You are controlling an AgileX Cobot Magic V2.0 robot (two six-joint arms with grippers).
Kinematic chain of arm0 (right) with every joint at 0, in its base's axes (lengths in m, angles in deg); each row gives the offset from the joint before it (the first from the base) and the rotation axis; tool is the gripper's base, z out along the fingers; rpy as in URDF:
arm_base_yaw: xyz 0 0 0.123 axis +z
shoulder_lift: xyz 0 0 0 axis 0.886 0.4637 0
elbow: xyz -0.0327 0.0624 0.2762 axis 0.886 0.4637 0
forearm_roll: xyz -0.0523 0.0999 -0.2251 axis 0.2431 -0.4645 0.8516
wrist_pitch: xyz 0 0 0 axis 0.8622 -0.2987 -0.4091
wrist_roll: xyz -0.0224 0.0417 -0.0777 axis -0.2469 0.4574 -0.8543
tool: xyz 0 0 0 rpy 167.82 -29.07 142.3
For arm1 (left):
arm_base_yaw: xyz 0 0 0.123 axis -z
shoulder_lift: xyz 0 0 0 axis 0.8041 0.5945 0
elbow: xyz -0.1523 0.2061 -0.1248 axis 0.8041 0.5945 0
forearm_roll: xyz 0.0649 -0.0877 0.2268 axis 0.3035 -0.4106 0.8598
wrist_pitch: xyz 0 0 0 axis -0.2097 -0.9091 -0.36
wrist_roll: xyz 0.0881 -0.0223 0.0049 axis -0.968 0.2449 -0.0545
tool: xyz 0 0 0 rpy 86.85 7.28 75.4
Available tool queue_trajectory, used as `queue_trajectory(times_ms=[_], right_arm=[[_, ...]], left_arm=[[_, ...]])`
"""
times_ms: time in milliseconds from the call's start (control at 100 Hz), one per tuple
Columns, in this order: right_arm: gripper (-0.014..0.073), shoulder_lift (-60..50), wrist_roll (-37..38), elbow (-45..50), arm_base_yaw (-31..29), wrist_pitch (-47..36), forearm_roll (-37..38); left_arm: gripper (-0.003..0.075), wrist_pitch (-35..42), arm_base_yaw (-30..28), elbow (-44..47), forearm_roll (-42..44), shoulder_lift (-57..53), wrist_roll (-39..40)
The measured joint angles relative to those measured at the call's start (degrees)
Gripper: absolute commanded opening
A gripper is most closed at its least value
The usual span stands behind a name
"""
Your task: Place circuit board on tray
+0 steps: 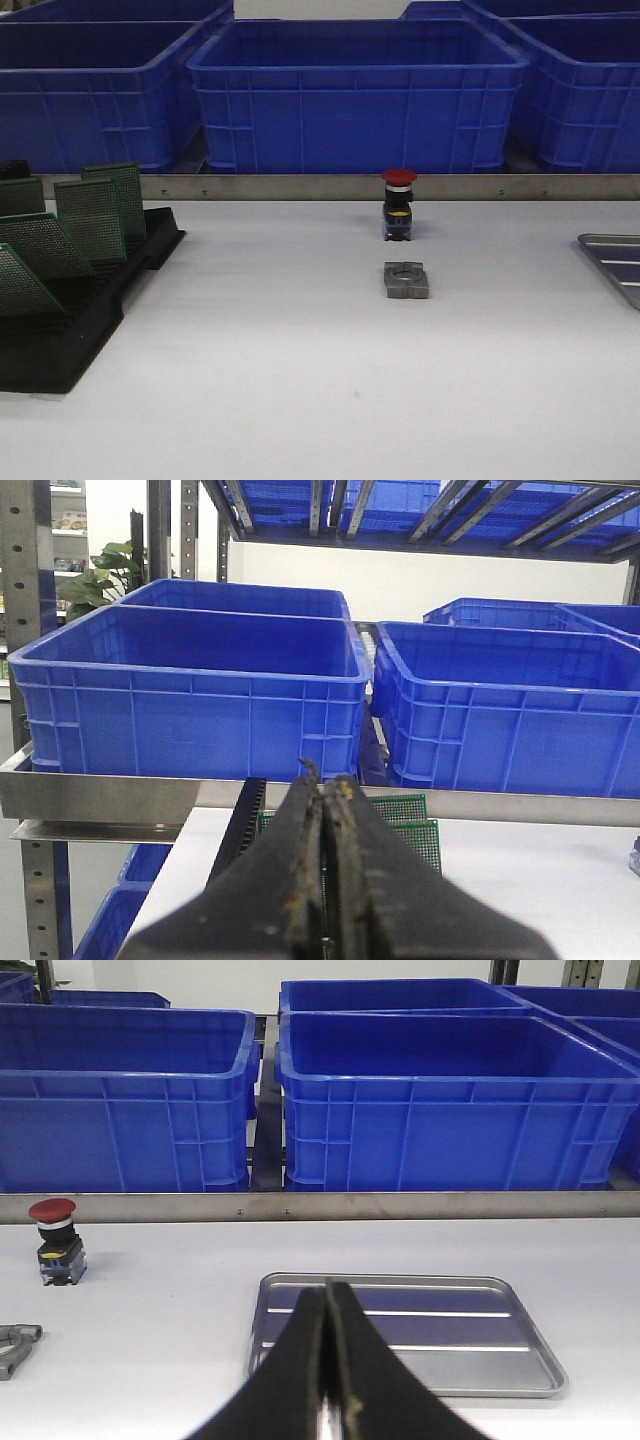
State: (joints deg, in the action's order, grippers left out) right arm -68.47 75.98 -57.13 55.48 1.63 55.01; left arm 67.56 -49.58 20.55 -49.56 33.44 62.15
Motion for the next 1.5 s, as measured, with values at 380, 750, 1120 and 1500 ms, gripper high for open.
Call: queue_trajectory(times_ms=[380,750,1120,1500], right_arm=[[-0.0058,0.0,0.0,0.0,0.0,0.0,0.0],[-0.0058,0.0,0.0,0.0,0.0,0.0,0.0],[-0.0058,0.0,0.0,0.0,0.0,0.0,0.0],[-0.0058,0.0,0.0,0.0,0.0,0.0,0.0]], left_arm=[[-0.002,0.02,0.0,0.0,0.0,0.0,0.0],[-0.002,-0.77,-0.09,0.03,0.0,0.0,0.0],[-0.002,-16.59,-0.09,-9.17,1.98,4.33,0.0],[-0.0015,-26.13,-0.09,-21.96,6.27,23.99,0.0]])
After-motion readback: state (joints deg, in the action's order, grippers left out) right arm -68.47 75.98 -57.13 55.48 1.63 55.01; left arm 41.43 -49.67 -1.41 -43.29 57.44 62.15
